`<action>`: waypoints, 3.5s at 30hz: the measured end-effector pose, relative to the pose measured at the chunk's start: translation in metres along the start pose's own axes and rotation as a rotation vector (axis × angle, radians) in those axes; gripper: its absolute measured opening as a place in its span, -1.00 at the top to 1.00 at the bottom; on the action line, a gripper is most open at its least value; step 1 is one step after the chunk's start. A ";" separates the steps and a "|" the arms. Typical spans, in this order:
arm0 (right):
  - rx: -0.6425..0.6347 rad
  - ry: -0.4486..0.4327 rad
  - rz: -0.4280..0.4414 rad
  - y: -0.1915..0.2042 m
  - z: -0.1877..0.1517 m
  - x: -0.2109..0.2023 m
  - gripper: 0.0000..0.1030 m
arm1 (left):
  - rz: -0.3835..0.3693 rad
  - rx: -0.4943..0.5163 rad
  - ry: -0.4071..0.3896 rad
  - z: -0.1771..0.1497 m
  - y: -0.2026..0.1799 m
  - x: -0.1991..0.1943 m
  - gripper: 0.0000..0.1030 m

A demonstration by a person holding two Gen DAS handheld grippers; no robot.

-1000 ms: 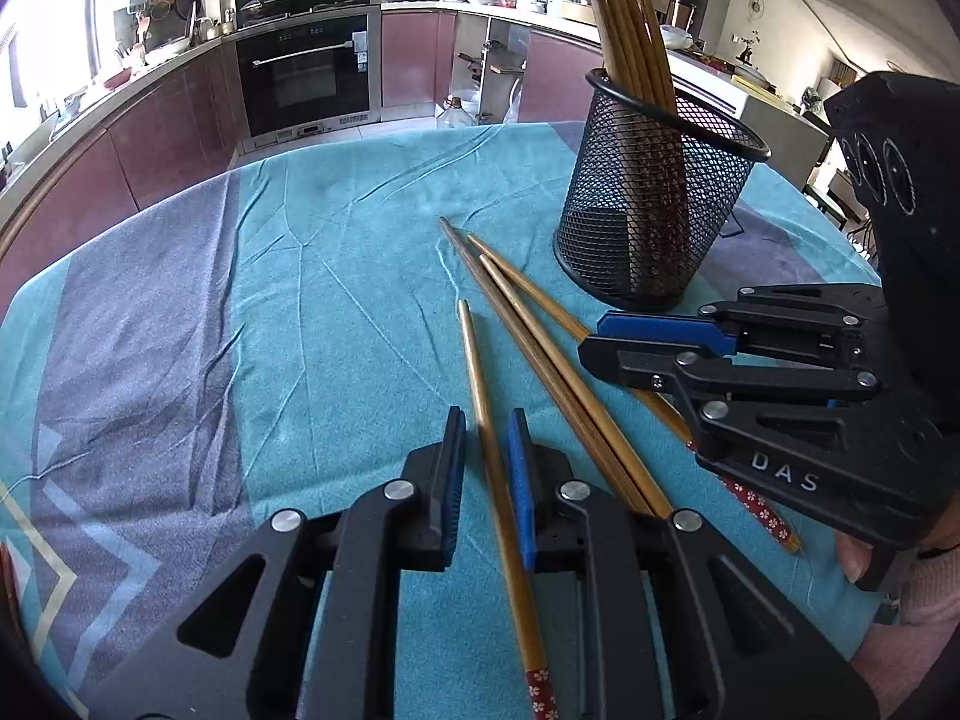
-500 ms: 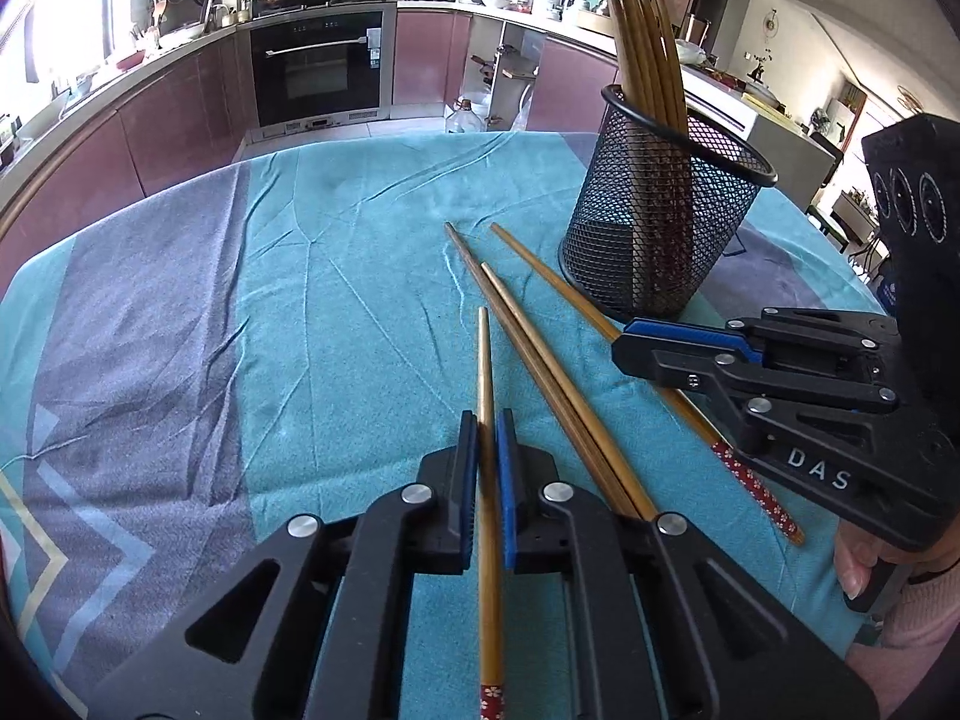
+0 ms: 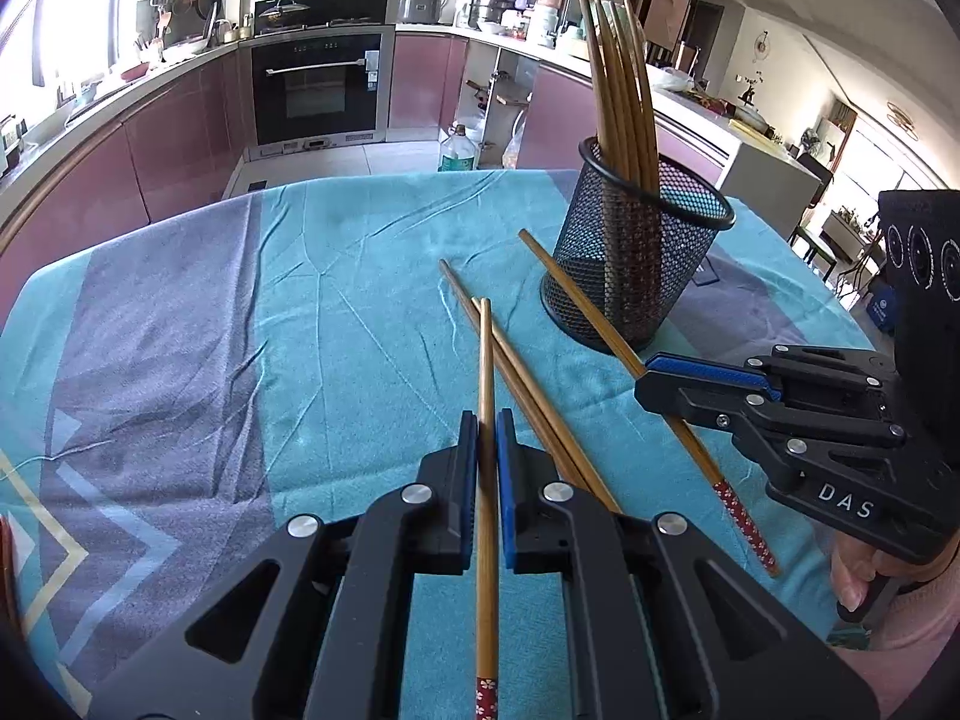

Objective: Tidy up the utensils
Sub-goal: 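Raise the chopstick upright and insert it into the mesh cup, then open both tools and pull back from the mesh cup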

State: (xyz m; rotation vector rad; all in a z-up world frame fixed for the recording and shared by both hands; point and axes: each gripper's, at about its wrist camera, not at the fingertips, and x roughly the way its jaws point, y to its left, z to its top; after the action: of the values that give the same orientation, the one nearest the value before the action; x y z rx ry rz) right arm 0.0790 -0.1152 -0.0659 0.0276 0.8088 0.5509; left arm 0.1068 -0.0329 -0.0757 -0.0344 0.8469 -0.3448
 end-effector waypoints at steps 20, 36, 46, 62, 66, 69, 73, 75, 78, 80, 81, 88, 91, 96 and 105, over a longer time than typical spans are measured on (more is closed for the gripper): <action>0.007 -0.131 0.024 -0.001 0.005 -0.044 0.90 | -0.115 -0.023 -0.109 0.013 0.000 -0.058 0.86; 0.040 -0.232 0.023 -0.019 0.015 -0.074 0.90 | -0.174 -0.014 -0.187 0.032 -0.007 -0.094 0.87; 0.038 -0.296 0.020 -0.024 0.025 -0.091 0.90 | -0.206 -0.013 -0.244 0.045 -0.011 -0.114 0.87; 0.002 -0.387 -0.017 -0.034 0.058 -0.118 0.90 | -0.242 -0.008 -0.325 0.087 -0.013 -0.129 0.87; -0.006 -0.414 -0.026 -0.037 0.067 -0.124 0.90 | -0.250 -0.004 -0.339 0.098 -0.013 -0.131 0.87; -0.016 -0.431 -0.032 -0.037 0.074 -0.128 0.90 | -0.251 -0.001 -0.360 0.105 -0.014 -0.135 0.87; -0.028 -0.450 -0.037 -0.037 0.084 -0.131 0.90 | -0.252 0.007 -0.392 0.119 -0.018 -0.141 0.87; -0.033 -0.460 -0.040 -0.037 0.088 -0.133 0.90 | -0.251 0.014 -0.405 0.126 -0.020 -0.145 0.87; -0.034 -0.470 -0.045 -0.040 0.093 -0.132 0.90 | -0.250 0.024 -0.424 0.134 -0.025 -0.149 0.87; -0.030 -0.470 -0.049 -0.041 0.097 -0.129 0.90 | -0.246 0.029 -0.431 0.138 -0.028 -0.150 0.87; -0.028 -0.469 -0.051 -0.042 0.098 -0.128 0.90 | -0.242 0.033 -0.434 0.140 -0.031 -0.150 0.87; -0.024 -0.452 -0.082 -0.046 0.100 -0.116 0.90 | -0.202 0.063 -0.453 0.145 -0.045 -0.149 0.87; -0.017 -0.430 -0.094 -0.047 0.099 -0.106 0.90 | -0.176 0.085 -0.433 0.143 -0.051 -0.144 0.87; -0.008 -0.392 -0.099 -0.052 0.098 -0.094 0.90 | -0.160 0.102 -0.378 0.143 -0.055 -0.131 0.87; -0.014 -0.324 -0.106 -0.053 0.095 -0.074 0.90 | -0.118 0.163 -0.252 0.143 -0.062 -0.097 0.87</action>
State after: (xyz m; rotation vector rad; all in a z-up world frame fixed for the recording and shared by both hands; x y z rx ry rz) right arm 0.1278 -0.1785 0.0389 0.0591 0.4875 0.4379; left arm 0.1358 -0.0760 0.0998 0.0234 0.5666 -0.5079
